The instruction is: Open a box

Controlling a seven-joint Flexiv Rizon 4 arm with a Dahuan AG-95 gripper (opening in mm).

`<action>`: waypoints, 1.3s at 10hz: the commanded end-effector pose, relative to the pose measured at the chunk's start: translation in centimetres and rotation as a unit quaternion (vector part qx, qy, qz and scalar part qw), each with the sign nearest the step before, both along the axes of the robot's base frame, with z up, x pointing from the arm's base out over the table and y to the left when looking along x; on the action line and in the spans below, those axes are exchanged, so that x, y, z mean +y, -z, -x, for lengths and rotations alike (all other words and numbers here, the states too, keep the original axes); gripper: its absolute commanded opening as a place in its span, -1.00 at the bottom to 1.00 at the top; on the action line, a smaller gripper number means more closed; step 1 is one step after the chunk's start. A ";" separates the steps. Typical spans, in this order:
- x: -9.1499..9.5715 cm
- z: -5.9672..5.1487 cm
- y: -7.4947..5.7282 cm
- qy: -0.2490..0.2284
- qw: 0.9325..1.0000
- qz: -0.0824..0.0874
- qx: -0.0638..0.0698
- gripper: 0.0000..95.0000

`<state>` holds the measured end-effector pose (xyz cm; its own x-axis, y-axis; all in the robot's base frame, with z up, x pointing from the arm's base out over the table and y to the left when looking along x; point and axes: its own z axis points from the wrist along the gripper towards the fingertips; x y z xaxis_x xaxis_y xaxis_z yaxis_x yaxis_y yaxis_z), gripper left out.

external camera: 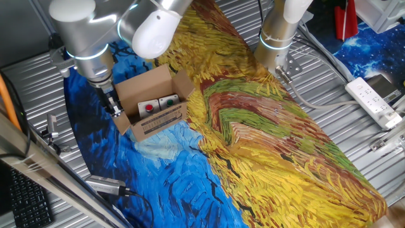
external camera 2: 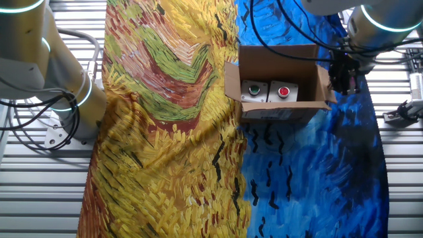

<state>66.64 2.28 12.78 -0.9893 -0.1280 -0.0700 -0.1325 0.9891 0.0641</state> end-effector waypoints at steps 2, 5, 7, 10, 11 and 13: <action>0.1 -0.2 0.1 0.000 1.000 0.000 0.000 -1.00; 0.2 -0.2 0.2 0.000 1.000 0.001 0.000 -1.00; 0.2 -0.2 0.2 -0.001 1.000 0.001 -0.001 -1.00; 0.2 -0.2 0.0 0.000 1.000 0.000 -0.002 -1.00; 0.3 -0.2 -0.1 0.000 1.000 0.001 -0.002 -1.00; 0.4 -0.1 -0.4 0.001 1.000 0.001 -0.004 -1.00</action>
<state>66.78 2.77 13.29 -0.9890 -0.1255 -0.0779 -0.1305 0.9895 0.0618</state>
